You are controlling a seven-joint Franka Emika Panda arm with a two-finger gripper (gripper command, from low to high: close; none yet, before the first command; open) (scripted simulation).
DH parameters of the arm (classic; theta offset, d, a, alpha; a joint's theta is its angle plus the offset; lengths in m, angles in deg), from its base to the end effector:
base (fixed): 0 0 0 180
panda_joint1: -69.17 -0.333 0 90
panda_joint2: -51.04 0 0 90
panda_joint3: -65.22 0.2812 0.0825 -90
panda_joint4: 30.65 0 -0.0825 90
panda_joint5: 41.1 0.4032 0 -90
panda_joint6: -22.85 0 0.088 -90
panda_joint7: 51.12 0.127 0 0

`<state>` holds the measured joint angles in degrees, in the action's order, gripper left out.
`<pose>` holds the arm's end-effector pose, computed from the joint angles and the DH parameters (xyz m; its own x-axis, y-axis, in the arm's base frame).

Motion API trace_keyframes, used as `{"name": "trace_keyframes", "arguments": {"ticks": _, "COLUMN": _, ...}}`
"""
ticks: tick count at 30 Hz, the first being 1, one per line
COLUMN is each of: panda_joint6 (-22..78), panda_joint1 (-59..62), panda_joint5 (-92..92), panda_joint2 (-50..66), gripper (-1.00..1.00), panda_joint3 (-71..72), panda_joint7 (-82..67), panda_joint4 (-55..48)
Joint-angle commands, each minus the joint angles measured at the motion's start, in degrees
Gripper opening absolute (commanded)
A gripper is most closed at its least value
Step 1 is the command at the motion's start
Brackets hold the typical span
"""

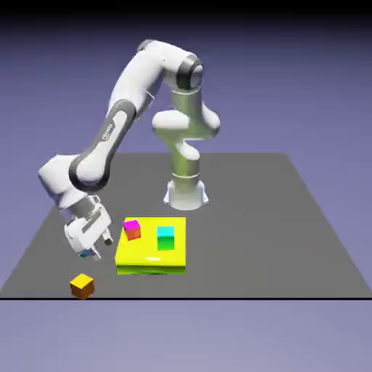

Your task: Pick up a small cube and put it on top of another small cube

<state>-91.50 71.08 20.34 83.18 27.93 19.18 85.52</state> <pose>0.4635 -0.3133 0.1357 -0.7825 -0.3931 -0.4829 -0.5732 0.7576 0.3121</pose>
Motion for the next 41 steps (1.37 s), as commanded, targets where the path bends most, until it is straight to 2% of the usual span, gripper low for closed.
{"name": "trace_keyframes", "arguments": {"ticks": 1, "panda_joint6": 1.9, "panda_joint1": 0.1, "panda_joint5": 2.0, "panda_joint2": 2.1, "gripper": 0.0, "panda_joint3": -1.2, "panda_joint7": 0.9, "panda_joint4": -1.4}}
{"name": "trace_keyframes", "arguments": {"ticks": 10, "panda_joint6": 18.9, "panda_joint1": 0.8, "panda_joint5": 19.4, "panda_joint2": 20.5, "gripper": 0.0, "panda_joint3": -11.8, "panda_joint7": 8.8, "panda_joint4": -14.2}}
{"name": "trace_keyframes", "arguments": {"ticks": 14, "panda_joint6": 14.8, "panda_joint1": 0.2, "panda_joint5": 24.4, "panda_joint2": 25.5, "gripper": 0.0, "panda_joint3": -7.4, "panda_joint7": 7.5, "panda_joint4": -15.5}}
{"name": "trace_keyframes", "arguments": {"ticks": 15, "panda_joint6": 14.8, "panda_joint1": 0.2, "panda_joint5": 24.4, "panda_joint2": 25.5, "gripper": -1.0, "panda_joint3": -7.4, "panda_joint7": 7.5, "panda_joint4": -15.5}}
{"name": "trace_keyframes", "arguments": {"ticks": 19, "panda_joint6": 19.0, "panda_joint1": 0.6, "panda_joint5": 19.3, "panda_joint2": 20.0, "gripper": -1.0, "panda_joint3": -12.8, "panda_joint7": 8.4, "panda_joint4": -12.9}}
{"name": "trace_keyframes", "arguments": {"ticks": 32, "panda_joint6": 21.9, "panda_joint1": -4.6, "panda_joint5": 17.0, "panda_joint2": 9.9, "gripper": -1.0, "panda_joint3": -32.3, "panda_joint7": -0.3, "panda_joint4": 13.3}}
{"name": "trace_keyframes", "arguments": {"ticks": 37, "panda_joint6": 18.7, "panda_joint1": -3.5, "panda_joint5": 24.8, "panda_joint2": 14.6, "gripper": -1.0, "panda_joint3": -24.5, "panda_joint7": -2.5, "panda_joint4": 13.3}}
{"name": "trace_keyframes", "arguments": {"ticks": 38, "panda_joint6": 18.7, "panda_joint1": -3.5, "panda_joint5": 24.8, "panda_joint2": 14.7, "gripper": 1.0, "panda_joint3": -24.5, "panda_joint7": -2.5, "panda_joint4": 13.3}}
{"name": "trace_keyframes", "arguments": {"ticks": 41, "panda_joint6": 20.4, "panda_joint1": -4.1, "panda_joint5": 20.7, "panda_joint2": 12.2, "gripper": 1.0, "panda_joint3": -28.6, "panda_joint7": -1.3, "panda_joint4": 13.3}}
